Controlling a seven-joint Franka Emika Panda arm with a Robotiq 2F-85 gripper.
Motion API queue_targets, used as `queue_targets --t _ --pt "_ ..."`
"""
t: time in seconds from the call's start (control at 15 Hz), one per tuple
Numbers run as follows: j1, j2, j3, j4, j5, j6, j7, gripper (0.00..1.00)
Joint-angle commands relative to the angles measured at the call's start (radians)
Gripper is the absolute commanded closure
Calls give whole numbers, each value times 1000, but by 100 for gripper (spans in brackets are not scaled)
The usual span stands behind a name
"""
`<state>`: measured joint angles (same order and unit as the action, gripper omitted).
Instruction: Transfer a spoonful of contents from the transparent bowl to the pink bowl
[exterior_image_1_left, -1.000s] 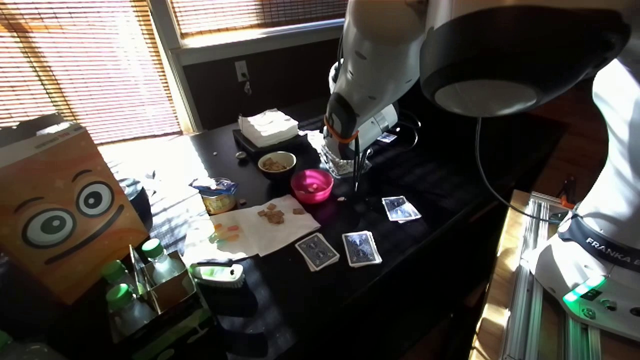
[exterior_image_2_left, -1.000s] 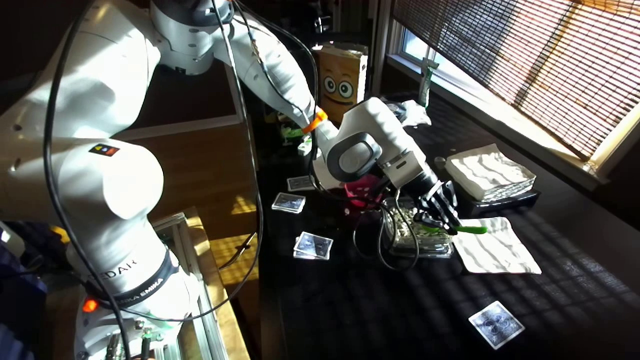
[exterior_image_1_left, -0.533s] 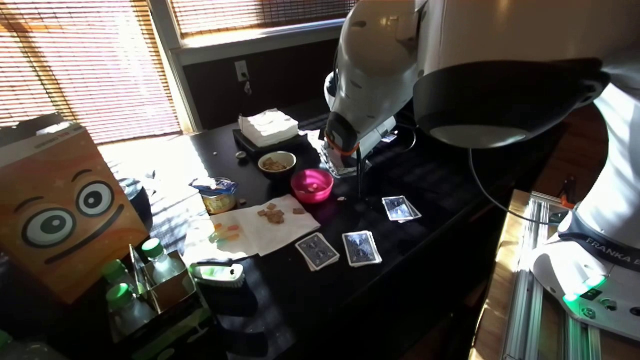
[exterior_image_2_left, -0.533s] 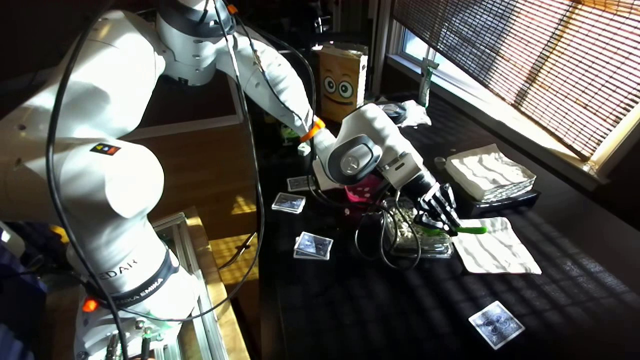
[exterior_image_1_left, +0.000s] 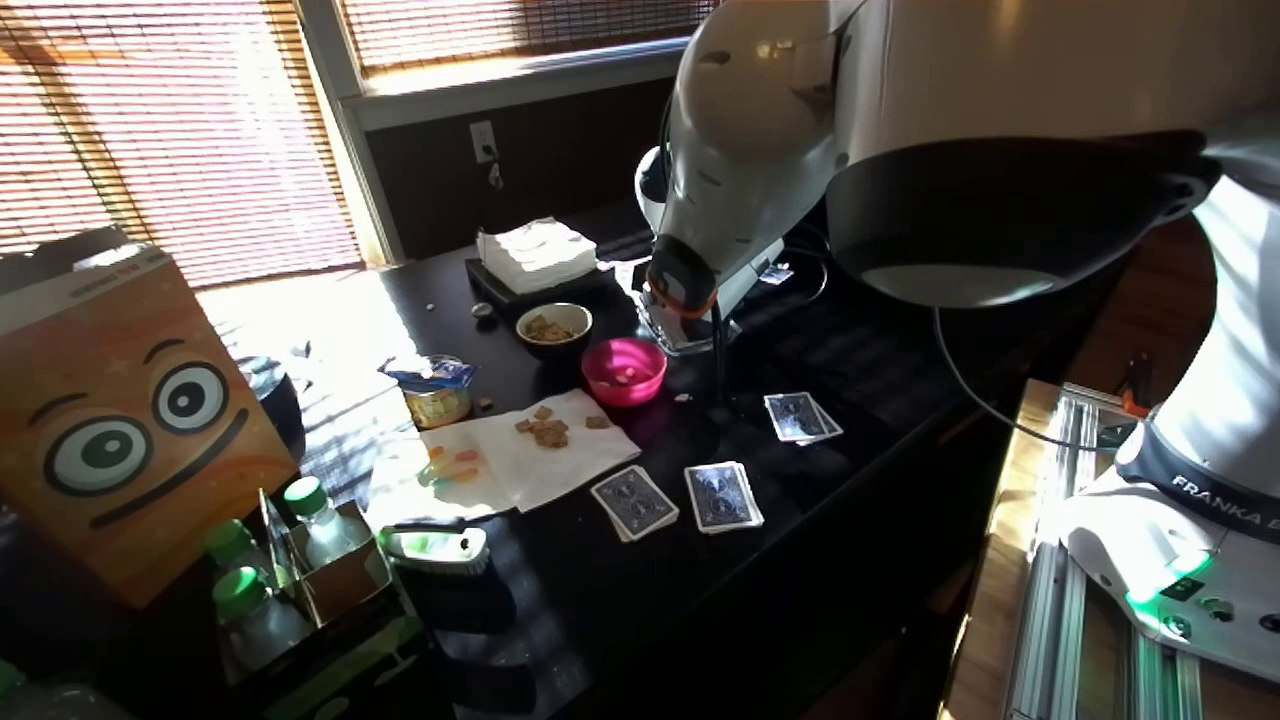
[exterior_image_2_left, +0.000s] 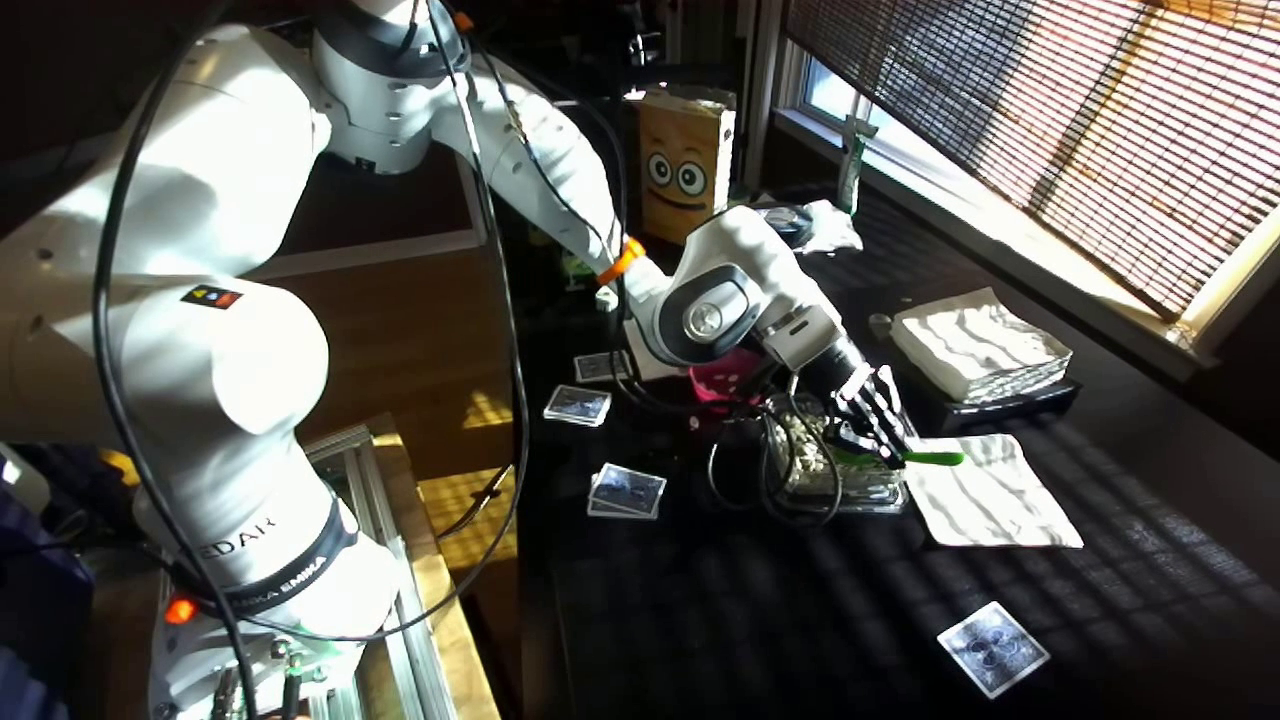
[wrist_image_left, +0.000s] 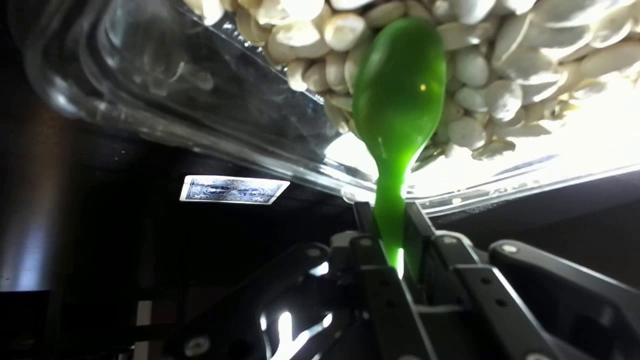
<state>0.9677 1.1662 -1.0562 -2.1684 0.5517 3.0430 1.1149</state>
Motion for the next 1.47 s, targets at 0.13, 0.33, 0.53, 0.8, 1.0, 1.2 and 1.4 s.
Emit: queue_targets --t 0.13,0.33,0.53,0.8,1.0,1.2,1.4 --pt "-45 -73 19 30 -95 -85 22 95" --pt "-76 -113 34 46 -129 -116 14 95" --pt "-113 -165 55 61 -159 -147 12 95" --pt "-160 -220 96 86 -194 -203 26 95" --pt "-188 -243 116 101 -224 -235 42 95" --pt "-208 -263 139 107 -249 -256 60 95" --pt "-215 -271 149 112 -280 -270 87 95"
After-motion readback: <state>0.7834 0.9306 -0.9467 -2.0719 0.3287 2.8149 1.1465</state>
